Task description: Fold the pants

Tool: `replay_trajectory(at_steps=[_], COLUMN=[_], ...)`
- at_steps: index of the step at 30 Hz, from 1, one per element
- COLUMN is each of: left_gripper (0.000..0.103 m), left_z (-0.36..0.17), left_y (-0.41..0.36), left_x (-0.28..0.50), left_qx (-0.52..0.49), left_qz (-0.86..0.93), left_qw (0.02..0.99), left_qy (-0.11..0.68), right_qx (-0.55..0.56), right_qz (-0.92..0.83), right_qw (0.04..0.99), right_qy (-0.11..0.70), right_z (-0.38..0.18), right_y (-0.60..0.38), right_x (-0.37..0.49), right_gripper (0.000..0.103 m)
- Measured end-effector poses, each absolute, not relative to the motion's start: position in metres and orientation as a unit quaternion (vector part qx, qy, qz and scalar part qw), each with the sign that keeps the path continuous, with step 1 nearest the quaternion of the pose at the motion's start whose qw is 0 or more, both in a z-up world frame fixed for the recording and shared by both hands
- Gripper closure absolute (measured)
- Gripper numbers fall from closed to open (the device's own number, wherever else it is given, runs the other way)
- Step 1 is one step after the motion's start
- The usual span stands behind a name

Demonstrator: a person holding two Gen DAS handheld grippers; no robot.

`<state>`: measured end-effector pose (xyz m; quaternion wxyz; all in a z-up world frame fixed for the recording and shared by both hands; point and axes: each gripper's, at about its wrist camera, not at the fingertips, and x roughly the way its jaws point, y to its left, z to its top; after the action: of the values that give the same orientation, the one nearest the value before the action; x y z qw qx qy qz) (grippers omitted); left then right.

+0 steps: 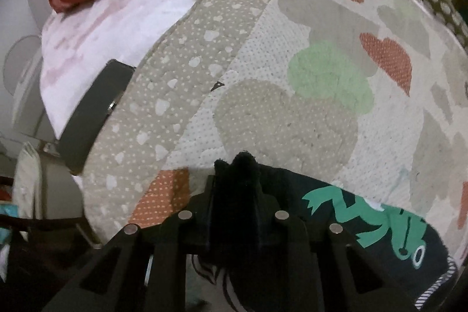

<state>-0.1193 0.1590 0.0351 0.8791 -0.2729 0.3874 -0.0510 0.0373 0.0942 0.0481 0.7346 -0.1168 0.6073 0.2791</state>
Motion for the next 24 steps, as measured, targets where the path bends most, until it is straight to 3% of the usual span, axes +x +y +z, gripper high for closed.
replay_trajectory(at_steps=[2,3,4,5,12,19,21,24], left_gripper=[0.037,0.061,0.094,0.100,0.100,0.099,0.095,0.080], left_z=[0.035,0.035,0.034,0.033,0.064,0.080,0.082,0.087], left_y=[0.153,0.151,0.150,0.146,0.091,0.017,0.007,0.003], left_x=[-0.110,-0.106,-0.102,-0.094,-0.080,-0.073,-0.074,-0.076], left_qx=[-0.270,-0.273,-0.275,-0.279,-0.250,-0.197,-0.188,-0.171], left_qz=[-0.051,-0.052,-0.058,-0.071,-0.110,-0.178,-0.189,-0.177], left_qw=[0.880,0.876,0.871,0.862,0.872,0.864,0.859,0.865], left_qy=[0.389,0.394,0.402,0.416,0.406,0.427,0.436,0.436], right_qx=[-0.103,-0.097,-0.088,-0.081,0.010,0.144,0.169,0.165], right_qz=[0.284,0.285,0.287,0.288,0.279,0.234,0.214,0.170], right_qw=[0.735,0.737,0.740,0.743,0.786,0.810,0.816,0.835], right_qy=[0.607,0.605,0.602,0.599,0.552,0.518,0.510,0.496], right_z=[0.053,0.054,0.059,0.062,0.100,0.097,0.086,0.071], right_y=[0.089,0.085,0.079,0.074,-0.015,-0.149,-0.186,-0.224], right_x=[0.038,0.038,0.038,0.036,0.036,0.033,0.028,0.022], right_gripper=[0.081,0.082,0.082,0.082,0.082,0.082,0.082,0.076])
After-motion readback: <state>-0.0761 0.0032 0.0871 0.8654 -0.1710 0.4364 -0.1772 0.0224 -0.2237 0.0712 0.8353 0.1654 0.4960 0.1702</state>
